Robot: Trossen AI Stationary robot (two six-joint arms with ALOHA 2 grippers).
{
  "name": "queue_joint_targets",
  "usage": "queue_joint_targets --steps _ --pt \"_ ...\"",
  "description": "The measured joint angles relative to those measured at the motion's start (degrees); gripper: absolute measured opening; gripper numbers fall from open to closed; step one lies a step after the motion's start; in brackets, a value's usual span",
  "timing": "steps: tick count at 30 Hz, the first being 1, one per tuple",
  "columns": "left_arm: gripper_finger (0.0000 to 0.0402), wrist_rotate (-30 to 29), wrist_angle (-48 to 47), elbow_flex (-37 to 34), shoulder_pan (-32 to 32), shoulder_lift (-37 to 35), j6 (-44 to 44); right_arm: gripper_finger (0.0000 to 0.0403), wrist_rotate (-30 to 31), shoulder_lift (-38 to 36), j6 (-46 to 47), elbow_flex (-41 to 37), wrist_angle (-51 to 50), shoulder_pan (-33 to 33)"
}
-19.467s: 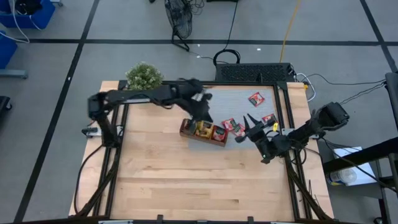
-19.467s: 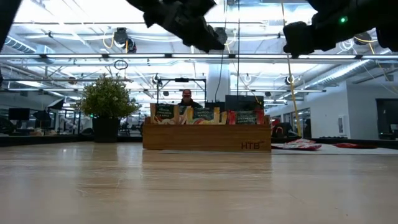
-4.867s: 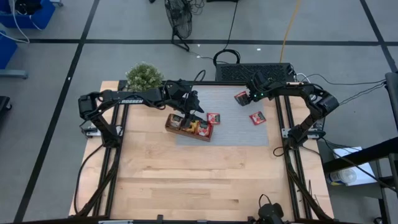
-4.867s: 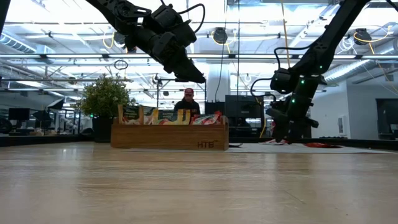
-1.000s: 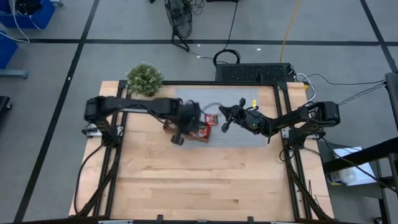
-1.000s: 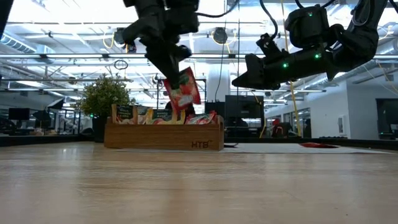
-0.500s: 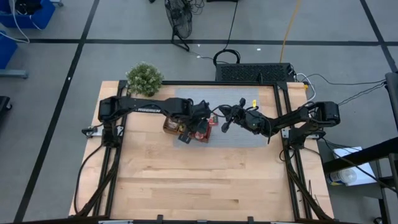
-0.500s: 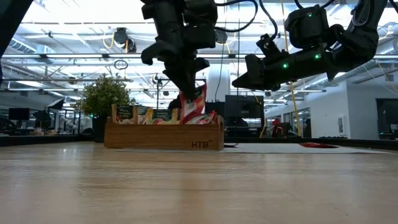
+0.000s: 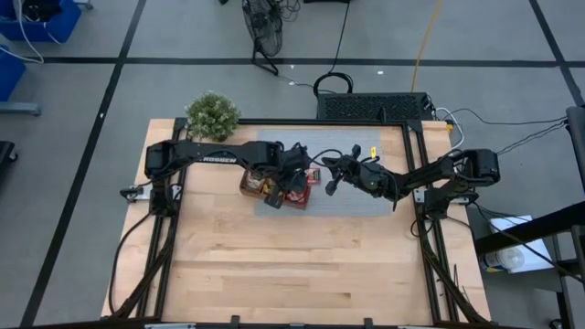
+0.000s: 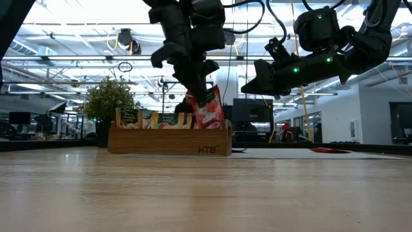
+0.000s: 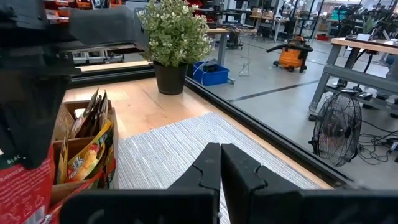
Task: Pick & Place Tea
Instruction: Put the red tea bag into the right section of the wooden organizer
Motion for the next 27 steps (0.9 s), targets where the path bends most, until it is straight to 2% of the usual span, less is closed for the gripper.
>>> queue_joint_targets --steps 7,17,27 --pt "0.0001 -1.36 0.04 -0.84 0.58 0.88 -2.81 0.0000 0.04 0.00 0.00 0.00 0.07 0.00" --pt "0.0001 -1.68 0.65 -0.86 1.38 6.93 -4.71 0.0000 0.05 0.00 0.42 0.00 0.05 -0.02" --pt "0.0004 -2.04 2.31 -0.93 1.38 5.80 -6.83 0.0000 0.05 0.00 0.44 -0.02 0.17 -0.02"
